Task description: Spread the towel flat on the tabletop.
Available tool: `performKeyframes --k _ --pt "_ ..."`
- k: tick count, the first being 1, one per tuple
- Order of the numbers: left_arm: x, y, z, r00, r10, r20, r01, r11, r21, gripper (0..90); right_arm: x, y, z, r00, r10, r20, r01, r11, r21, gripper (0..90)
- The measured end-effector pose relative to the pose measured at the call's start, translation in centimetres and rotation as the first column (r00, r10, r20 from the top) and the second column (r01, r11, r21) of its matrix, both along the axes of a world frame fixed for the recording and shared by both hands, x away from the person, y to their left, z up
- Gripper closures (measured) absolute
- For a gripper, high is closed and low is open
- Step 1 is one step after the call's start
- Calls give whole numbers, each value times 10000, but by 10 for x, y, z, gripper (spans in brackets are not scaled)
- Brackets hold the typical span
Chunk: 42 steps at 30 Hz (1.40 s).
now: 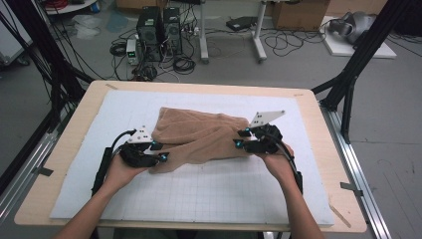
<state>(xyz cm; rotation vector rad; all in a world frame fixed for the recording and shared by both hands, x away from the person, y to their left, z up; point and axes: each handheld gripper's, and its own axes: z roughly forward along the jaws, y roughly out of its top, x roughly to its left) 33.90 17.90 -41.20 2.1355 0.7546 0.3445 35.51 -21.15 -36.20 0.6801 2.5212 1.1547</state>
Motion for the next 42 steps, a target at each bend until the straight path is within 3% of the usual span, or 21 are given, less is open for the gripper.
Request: performKeyframes --k 4,6,8,9,16,19,24,33,36,37,39,40,41,42 --pt "12 -8 -13 9992 30 -397 -26 9999 114 588 -11 -10 -26 9988 -448 -183 446 9990 -87 559" --pt "17 -14 -20 9983 -39 -578 52 9997 225 599 -5 -14 -39 9964 -656 -532 664 9977 130 538" --pt "21 -21 -27 9972 -81 -746 111 9992 396 631 1 -12 -49 9955 -765 -552 773 9969 125 538" --pt "22 -23 -29 9981 -133 -607 168 9983 566 654 5 -8 -52 9950 -820 -562 828 9965 117 540" --pt "22 -24 -27 9991 53 -414 -25 9977 673 817 21 6 -63 9963 -769 -394 760 9968 -241 756" --pt "18 -19 -22 9989 110 -453 -86 9986 519 832 18 4 -59 9967 -688 -421 679 9974 -233 803" --pt "-1 -5 -2 10000 -11 84 10 9998 194 835 8 -6 -45 9980 -241 -584 257 9993 272 817" --pt "-36 9 33 9963 -410 754 401 9991 130 839 -21 -17 -3 9947 951 -380 -926 9938 617 829" --pt "-53 16 47 9945 -664 810 667 9978 -11 839 -33 -15 13 9868 1559 -429 -1532 9864 604 833" --pt "-58 19 51 9941 -827 699 838 9964 -130 838 -37 -15 18 9812 1859 -518 -1824 9810 654 833" --pt "-62 24 56 9896 -1437 116 1441 9884 -483 814 -44 -16 24 9646 2521 -772 -2438 9643 1030 802" --pt "-63 25 57 9891 -1454 212 1464 9878 -532 754 -45 -17 26 9659 2487 -723 -2411 9654 996 718" --pt "-62 26 57 9891 -1451 258 1465 9871 -638 687 -44 -17 26 9717 2241 -745 -2158 9708 1052 694" --pt "-60 26 57 9889 -1466 235 1480 9863 -732 649 -41 -19 25 9706 2244 -867 -2133 9694 1214 690"
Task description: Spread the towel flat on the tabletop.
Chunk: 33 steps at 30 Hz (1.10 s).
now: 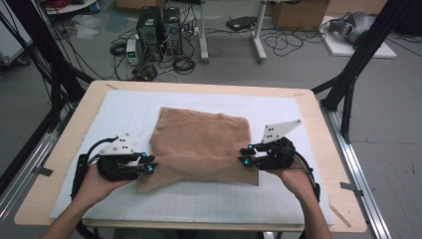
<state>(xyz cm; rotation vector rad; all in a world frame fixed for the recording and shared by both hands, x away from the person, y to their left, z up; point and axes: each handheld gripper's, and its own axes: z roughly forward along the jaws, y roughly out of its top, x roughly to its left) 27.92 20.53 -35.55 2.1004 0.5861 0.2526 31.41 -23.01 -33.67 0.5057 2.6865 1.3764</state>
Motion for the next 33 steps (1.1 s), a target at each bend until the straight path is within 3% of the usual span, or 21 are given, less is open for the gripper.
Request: performKeyframes --k 4,7,14,16,20,23,25,26,27,29,33 --pt "14 -8 -11 9996 262 55 -264 9993 272 618 10 3 -14 9995 -323 -65 321 9991 -268 661" --pt "28 -19 -30 9988 458 173 -477 9895 1362 628 17 10 -34 9987 -451 -236 431 9960 -789 633" --pt "46 -28 -72 9948 794 -636 -641 9746 2148 615 20 11 -79 9951 -772 -616 642 9797 -1898 597" --pt "46 -26 -80 9932 915 -722 -750 9759 2049 623 16 4 -81 9948 -760 -676 634 9830 -1723 596" --pt "44 -23 -82 9936 953 -602 -829 9796 1833 683 4 -11 -79 9970 -681 -380 625 9891 -1331 567" --pt "43 -24 -83 9939 995 -468 -899 9805 1750 756 1 -10 -87 9976 -550 -431 483 9885 -1432 558" --pt "42 -25 -83 9950 908 -422 -820 9806 1780 802 1 -3 -96 9969 -514 -596 390 9805 -1926 638" --pt "41 -26 -82 9950 919 -388 -834 9797 1824 823 2 0 -100 9977 -480 -475 371 9772 -2092 679" --pt "41 -26 -82 9957 858 -352 -780 9799 1837 838 2 0 -100 9976 -552 -417 462 9802 -1923 747" --pt "41 -25 -82 9949 902 -451 -807 9802 1807 846 3 0 -100 9947 -579 -848 418 9826 -1807 837" --pt "38 -22 -79 9949 911 -438 -820 9810 1758 855 -3 3 -97 9943 -175 -1056 -11 9849 -1730 857"
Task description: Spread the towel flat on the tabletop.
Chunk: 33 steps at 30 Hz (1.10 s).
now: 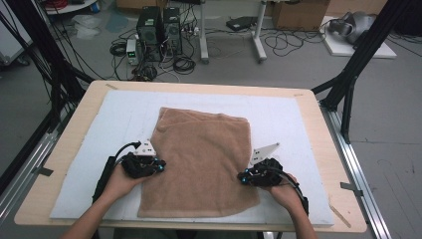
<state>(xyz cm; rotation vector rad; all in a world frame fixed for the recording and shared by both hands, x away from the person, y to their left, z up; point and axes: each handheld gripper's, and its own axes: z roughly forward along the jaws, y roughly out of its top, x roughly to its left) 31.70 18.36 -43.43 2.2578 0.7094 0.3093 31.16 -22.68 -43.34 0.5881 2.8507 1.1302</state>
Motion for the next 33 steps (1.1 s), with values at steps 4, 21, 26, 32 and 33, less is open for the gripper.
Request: performKeyframes --k 4,21,26,32,33 --pt "-11 6 3 9998 -179 -4 179 9997 -155 855 -10 -2 4 9998 174 -100 -173 9997 172 856" --pt "1 14 8 9985 459 299 -444 9978 -486 620 12 16 17 9977 -388 551 367 9986 388 618" --pt "7 12 -4 9983 540 -209 -544 9984 -177 714 25 25 3 9992 -362 158 363 9993 -104 703" --pt "-3 10 -2 9993 361 14 -361 9993 -23 840 21 28 -3 10000 38 -13 -38 9999 -120 856" --pt "-5 11 -2 9995 326 18 -326 9995 -19 842 20 29 -2 9999 147 -19 -147 9999 -87 858"
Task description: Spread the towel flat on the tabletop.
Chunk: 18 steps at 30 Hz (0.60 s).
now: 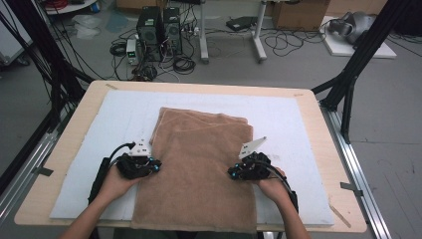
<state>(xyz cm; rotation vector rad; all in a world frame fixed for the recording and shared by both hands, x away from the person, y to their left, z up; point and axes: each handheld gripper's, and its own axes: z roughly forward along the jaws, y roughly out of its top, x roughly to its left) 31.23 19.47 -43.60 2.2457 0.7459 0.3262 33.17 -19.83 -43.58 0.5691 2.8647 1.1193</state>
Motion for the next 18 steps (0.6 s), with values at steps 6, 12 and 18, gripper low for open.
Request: performKeyframes --k 6,12,18 --pt "-13 6 2 9999 -93 118 94 9999 -92 844 -14 2 3 9997 244 32 -245 9997 81 859" --pt "-34 14 2 9996 -219 183 225 9992 -327 844 -32 1 4 9987 498 -72 -496 9984 279 859" --pt "-55 20 9 9976 -463 513 495 9967 -645 837 -56 4 14 9944 1055 -76 -1046 9912 814 798"
